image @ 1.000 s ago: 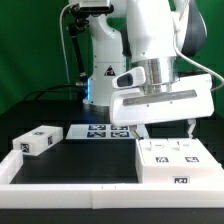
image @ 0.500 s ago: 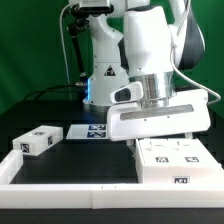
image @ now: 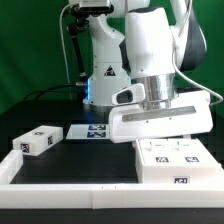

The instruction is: Assemble cabinet

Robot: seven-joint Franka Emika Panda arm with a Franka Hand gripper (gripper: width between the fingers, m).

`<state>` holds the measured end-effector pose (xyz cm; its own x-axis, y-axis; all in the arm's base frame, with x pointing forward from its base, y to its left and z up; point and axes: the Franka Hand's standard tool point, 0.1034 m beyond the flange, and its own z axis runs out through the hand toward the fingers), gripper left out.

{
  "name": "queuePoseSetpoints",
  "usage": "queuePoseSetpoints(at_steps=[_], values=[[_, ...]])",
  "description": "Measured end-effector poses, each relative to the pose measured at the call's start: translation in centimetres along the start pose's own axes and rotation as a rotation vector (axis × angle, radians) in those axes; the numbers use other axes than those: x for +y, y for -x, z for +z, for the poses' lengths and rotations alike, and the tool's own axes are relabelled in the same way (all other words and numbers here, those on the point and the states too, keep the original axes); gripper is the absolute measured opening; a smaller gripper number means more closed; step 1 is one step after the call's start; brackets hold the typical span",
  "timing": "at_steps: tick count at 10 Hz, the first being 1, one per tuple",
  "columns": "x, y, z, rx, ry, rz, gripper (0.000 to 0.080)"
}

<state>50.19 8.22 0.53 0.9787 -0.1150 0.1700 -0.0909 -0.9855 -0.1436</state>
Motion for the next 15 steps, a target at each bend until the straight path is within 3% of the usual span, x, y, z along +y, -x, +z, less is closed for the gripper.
queuePoseSetpoints(at_steps=[1, 2, 4, 5, 7, 9, 12, 15], values=[[0.0, 0.0, 0.0, 0.0, 0.0, -0.007, 0.0406], [0.0, 0.0, 0.0, 0.0, 0.0, -0.015, 0.0406], [0.3, 0.1, 0.0, -0.002, 0.002, -0.04, 0.0092], [0.4, 0.1, 0.0, -0.003, 0.002, -0.044, 0.0092], [0.9, 0.0, -0.1, -0.004, 0.004, -0.063, 0.0005], [1.5, -0.1, -0.6, -0.006, 0.007, -0.083, 0.0002], [2.5, -0.5, -3.6, -0.003, 0.017, -0.101, 0.0002], [2.2, -1.9, -6.9, -0.002, 0.018, -0.11, 0.0002]])
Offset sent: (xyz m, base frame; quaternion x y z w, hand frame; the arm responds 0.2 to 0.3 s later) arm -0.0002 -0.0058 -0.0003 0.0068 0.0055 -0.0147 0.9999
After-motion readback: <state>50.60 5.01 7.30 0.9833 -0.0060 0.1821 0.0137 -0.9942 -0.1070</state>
